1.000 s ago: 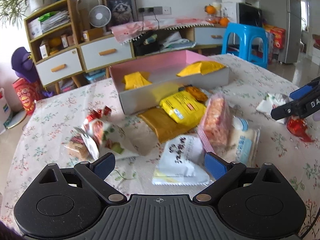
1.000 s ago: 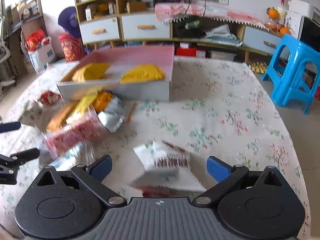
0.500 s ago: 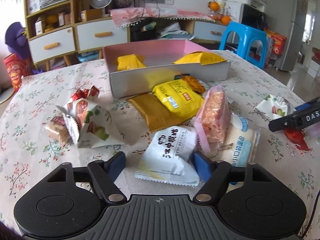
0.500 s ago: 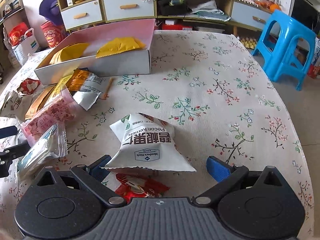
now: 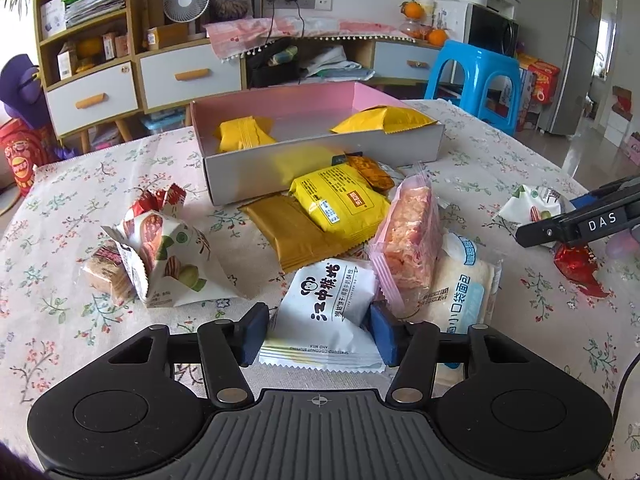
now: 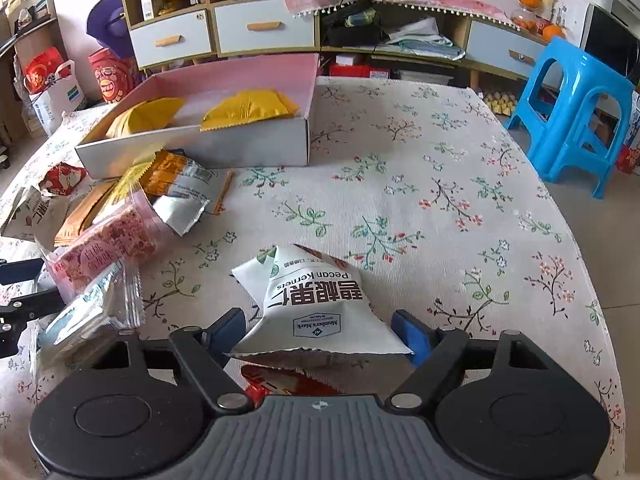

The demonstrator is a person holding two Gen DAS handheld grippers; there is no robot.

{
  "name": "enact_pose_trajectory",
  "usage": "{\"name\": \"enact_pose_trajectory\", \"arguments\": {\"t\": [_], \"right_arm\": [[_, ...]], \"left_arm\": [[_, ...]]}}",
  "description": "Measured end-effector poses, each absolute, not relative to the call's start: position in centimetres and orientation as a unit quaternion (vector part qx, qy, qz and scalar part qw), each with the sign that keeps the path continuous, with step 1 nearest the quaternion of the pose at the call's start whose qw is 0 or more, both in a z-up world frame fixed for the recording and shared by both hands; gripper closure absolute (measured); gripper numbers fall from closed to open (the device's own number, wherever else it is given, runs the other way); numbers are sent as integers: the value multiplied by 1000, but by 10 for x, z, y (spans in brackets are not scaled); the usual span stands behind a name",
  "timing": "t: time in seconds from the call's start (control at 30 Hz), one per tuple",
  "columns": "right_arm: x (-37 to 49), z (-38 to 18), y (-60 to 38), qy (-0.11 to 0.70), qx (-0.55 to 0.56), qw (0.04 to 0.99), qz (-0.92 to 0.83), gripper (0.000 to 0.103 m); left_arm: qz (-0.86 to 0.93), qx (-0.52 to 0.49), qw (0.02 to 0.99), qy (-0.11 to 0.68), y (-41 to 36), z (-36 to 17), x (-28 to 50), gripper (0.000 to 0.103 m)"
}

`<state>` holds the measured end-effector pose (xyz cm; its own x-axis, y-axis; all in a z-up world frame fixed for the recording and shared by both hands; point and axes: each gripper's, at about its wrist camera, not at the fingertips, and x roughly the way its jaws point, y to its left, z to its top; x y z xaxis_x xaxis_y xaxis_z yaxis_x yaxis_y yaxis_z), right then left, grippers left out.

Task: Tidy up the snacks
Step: 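Close the right tool on the white pecan bag while the left tool lifts its bag, then carry both white bags over the tray box and open both tools to drop them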

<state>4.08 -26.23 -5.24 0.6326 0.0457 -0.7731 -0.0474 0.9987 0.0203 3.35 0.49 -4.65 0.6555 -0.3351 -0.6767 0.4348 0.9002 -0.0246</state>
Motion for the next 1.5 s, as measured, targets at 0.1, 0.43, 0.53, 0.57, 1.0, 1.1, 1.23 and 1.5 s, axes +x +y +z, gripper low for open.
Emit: {"name": "enact_pose_trajectory", "arguments": {"t": [0.1,0.43,0.53,0.57,1.0,1.1,1.23,1.5], "right_arm": [[40,-50,-261,418,-8,908,27,33],[40,-38,-257,403,3,914,36,34],[39,-32,-257,398,10,916,41,34],[39,-31,-256,397,12,917,43,34],[41,-10,-252,385,50,920,60,34],[44,-3,-252,382,64,920,62,34],[50,6,-250,376,80,921,64,34],[68,20,-241,370,108,920,65,34]], "left_arm": [[-210,73,907,357,5,-43,33,51],[-209,57,907,361,16,-27,30,51],[-215,53,907,358,18,-22,29,51],[-218,52,907,357,18,-20,28,51],[-227,36,909,347,15,-6,31,51],[-224,33,912,342,16,-2,33,51],[-220,24,916,336,18,4,36,51],[-218,14,918,331,13,13,44,51]]}}
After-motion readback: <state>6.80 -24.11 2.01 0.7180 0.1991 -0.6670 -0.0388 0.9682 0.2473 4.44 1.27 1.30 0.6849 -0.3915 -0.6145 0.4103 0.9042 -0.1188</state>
